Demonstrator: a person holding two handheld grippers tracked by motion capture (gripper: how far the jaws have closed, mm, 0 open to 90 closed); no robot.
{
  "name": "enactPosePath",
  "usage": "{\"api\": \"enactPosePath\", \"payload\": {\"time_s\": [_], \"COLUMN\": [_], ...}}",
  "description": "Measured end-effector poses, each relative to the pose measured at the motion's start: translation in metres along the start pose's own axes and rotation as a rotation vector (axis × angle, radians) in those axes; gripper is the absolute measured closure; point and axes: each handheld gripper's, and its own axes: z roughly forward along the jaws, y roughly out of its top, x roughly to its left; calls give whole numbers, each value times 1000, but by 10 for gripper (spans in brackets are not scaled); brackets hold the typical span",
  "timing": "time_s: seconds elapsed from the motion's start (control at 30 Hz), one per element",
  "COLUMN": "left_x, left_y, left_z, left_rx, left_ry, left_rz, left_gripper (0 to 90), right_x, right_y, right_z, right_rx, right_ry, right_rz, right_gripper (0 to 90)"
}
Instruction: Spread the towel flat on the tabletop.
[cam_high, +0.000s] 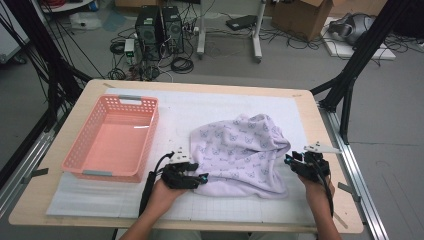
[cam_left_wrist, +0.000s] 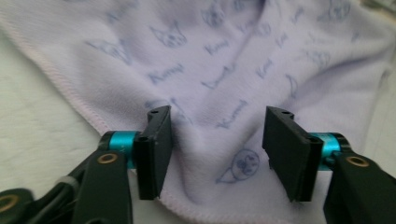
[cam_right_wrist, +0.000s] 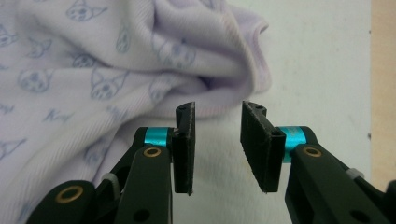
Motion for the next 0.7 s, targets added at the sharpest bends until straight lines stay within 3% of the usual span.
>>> {"api": "enactPosePath", "payload": {"time_s": [0.03,0.07,0.1,0.17,0.27,0.37,0.47,0.5,0.6,0.7], "left_x": [0,1,4,8,18,27,28,27,27,28], "left_y": [0,1,1,2,1,-3,-7,-7,-8,-9], "left_z": [0,-1,-2,-7,-19,-26,-25,-25,-26,-27], "left_rx": [9,11,2,-21,-72,-81,-69,-68,-73,-71], "left_ry": [14,17,23,60,104,107,114,116,120,121], "left_rz": [19,8,-11,-23,-65,-98,-98,-95,-99,-99], "left_gripper": [706,790,819,827,828,826,823,821,821,823], "right_x": [-1,-2,-2,5,19,35,55,61,66,60], "right_y": [-3,-5,-7,-9,-7,-1,4,5,7,6], "right_z": [-2,-3,-1,3,12,24,39,42,41,33], "right_rx": [-5,3,19,60,61,74,110,106,121,133], "right_ry": [14,41,89,134,183,216,207,176,177,106], "right_rz": [15,34,48,10,-2,-24,-77,-107,-159,-187], "right_gripper": [648,650,658,666,623,572,548,571,853,862]}}
